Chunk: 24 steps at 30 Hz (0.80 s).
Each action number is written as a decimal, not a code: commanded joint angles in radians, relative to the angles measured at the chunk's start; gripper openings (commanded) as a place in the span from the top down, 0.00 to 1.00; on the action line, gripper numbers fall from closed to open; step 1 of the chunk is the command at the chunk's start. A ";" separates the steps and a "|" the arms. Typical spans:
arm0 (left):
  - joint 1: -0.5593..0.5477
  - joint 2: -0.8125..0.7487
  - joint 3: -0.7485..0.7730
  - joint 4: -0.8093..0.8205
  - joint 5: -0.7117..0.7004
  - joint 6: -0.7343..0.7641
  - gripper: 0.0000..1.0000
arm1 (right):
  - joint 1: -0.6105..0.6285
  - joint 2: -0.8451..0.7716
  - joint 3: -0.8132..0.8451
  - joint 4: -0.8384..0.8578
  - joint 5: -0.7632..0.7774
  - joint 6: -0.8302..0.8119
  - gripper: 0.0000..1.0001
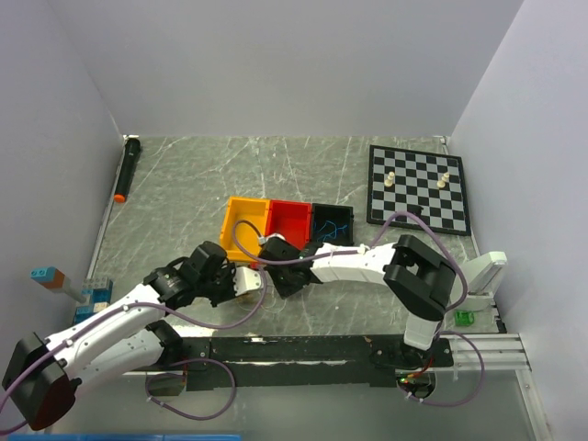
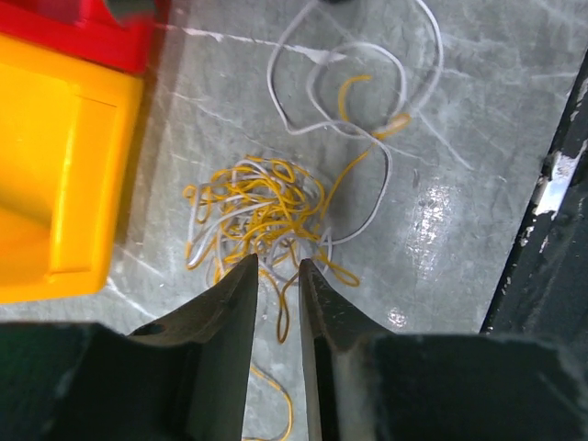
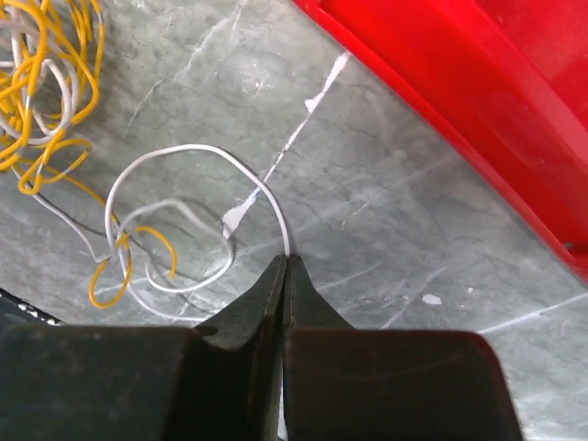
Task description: Untangle the cables
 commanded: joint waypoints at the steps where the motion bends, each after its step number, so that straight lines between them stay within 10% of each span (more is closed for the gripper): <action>1: -0.001 0.025 -0.040 0.055 0.013 0.037 0.69 | 0.017 -0.077 -0.068 -0.007 0.035 0.045 1.00; 5: 0.002 0.061 -0.063 0.099 0.009 0.074 0.72 | 0.019 -0.143 -0.126 0.002 0.052 0.064 1.00; 10: 0.002 0.071 -0.040 0.064 0.009 0.091 0.99 | 0.014 -0.223 -0.209 0.010 0.096 0.084 1.00; 24: 0.001 -0.083 0.049 -0.123 -0.011 0.014 0.99 | -0.050 -0.458 -0.361 -0.069 0.244 0.139 1.00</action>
